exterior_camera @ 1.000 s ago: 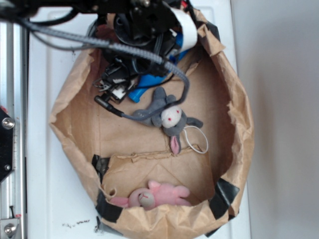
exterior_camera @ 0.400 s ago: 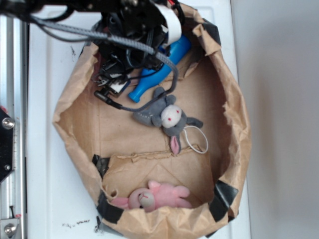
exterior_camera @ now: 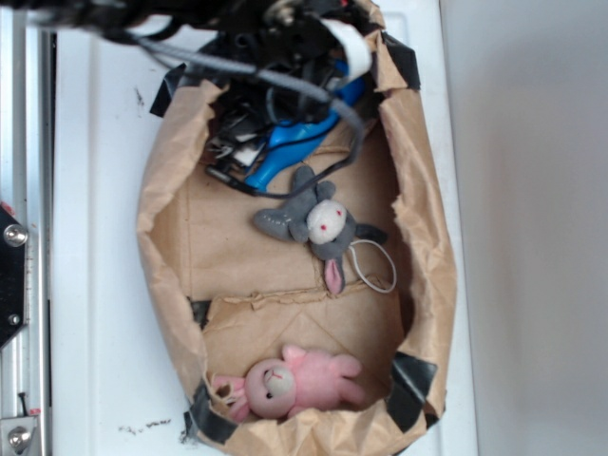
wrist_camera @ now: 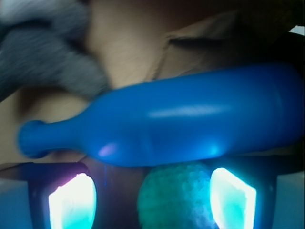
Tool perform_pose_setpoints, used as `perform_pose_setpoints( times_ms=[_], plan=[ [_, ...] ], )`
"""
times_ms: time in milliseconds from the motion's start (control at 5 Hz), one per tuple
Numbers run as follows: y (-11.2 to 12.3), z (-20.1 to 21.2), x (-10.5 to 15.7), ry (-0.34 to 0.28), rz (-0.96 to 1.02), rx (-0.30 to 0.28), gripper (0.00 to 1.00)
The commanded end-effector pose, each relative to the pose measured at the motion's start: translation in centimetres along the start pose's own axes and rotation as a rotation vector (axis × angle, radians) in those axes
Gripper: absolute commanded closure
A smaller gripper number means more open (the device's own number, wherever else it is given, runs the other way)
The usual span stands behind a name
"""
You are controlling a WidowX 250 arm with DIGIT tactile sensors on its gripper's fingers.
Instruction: Grab the green ball.
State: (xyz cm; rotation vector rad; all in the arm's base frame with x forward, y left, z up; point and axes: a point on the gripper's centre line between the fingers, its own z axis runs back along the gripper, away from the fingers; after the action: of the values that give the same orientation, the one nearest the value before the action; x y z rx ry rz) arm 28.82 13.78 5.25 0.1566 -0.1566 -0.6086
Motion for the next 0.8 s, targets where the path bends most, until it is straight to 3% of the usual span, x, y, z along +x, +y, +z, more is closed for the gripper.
perform_pose_setpoints(
  times_ms=[0,600],
  plan=[
    [0.65,1.36,1.25,-0.031,0.026,0.082,1.0],
    [-0.11,1.86,1.22,-0.08,0.005,0.119,1.0]
  ],
)
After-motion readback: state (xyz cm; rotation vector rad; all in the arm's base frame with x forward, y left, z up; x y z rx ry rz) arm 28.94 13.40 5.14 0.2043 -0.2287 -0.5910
